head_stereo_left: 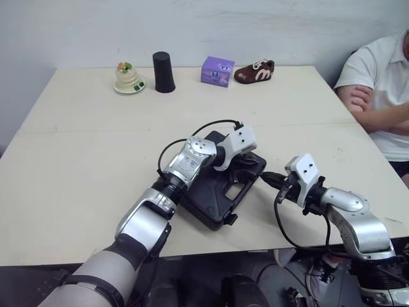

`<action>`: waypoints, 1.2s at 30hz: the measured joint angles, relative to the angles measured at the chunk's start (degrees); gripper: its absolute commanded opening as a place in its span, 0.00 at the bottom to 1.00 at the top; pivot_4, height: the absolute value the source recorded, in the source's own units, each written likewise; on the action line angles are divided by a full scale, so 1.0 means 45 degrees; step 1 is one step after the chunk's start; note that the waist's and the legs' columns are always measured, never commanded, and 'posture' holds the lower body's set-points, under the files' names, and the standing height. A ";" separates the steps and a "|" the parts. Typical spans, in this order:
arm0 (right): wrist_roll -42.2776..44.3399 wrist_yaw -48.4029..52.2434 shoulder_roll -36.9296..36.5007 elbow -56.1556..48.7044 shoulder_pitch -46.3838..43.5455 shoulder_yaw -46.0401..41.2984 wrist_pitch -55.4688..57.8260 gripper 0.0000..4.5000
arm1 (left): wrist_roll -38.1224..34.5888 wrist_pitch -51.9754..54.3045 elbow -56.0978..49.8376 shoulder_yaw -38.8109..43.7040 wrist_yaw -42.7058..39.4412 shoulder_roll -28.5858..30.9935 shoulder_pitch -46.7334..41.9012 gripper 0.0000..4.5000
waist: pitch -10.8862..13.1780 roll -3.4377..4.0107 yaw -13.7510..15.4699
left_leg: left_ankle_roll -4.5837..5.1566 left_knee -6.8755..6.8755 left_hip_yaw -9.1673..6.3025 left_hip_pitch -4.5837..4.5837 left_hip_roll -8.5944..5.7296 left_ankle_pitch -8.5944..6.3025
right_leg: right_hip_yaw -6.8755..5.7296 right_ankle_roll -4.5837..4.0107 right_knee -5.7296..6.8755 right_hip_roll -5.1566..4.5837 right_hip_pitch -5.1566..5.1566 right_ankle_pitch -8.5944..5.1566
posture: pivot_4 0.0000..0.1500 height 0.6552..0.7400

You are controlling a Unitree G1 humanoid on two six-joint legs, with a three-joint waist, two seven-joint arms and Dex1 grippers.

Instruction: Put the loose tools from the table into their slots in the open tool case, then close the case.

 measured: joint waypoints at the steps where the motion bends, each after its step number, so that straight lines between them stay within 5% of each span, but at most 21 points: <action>1: -0.0047 -0.0027 0.0031 -0.0026 -0.0011 0.0013 0.0032 0.00 | 0.0025 0.0000 0.0000 0.0000 0.0007 0.0005 0.0001 0.00 | 0.0000 0.0000 -0.0007 | -0.0005 -0.0006 0.0004 0.0016 0.0007 -0.0003 | 0.0004 -0.0006 -0.0001 0.0006 0.0008 -0.0003 | 1.00 1.00; 21: -0.0873 0.0560 -0.0106 0.1712 -0.0992 0.0321 -0.0719 0.00 | 0.0121 0.0000 -0.0145 0.0000 -0.0031 0.0051 0.0156 0.00 | -0.0046 -0.0011 0.0014 | -0.0072 -0.0171 0.0014 0.0134 0.0005 0.0013 | 0.0019 -0.0044 -0.0067 0.0011 0.0061 -0.0008 | 1.00 1.00; 36: -0.0760 0.0358 -0.0499 -0.0087 -0.0413 0.0446 0.0977 0.00 | 0.0331 0.0002 -0.1231 -0.0249 0.0240 0.0262 0.0625 0.00 | -0.0052 0.0002 0.0069 | -0.0121 -0.0205 0.0012 0.0104 0.0009 -0.0006 | 0.0029 -0.0063 -0.0088 0.0011 0.0014 -0.0010 | 1.00 1.00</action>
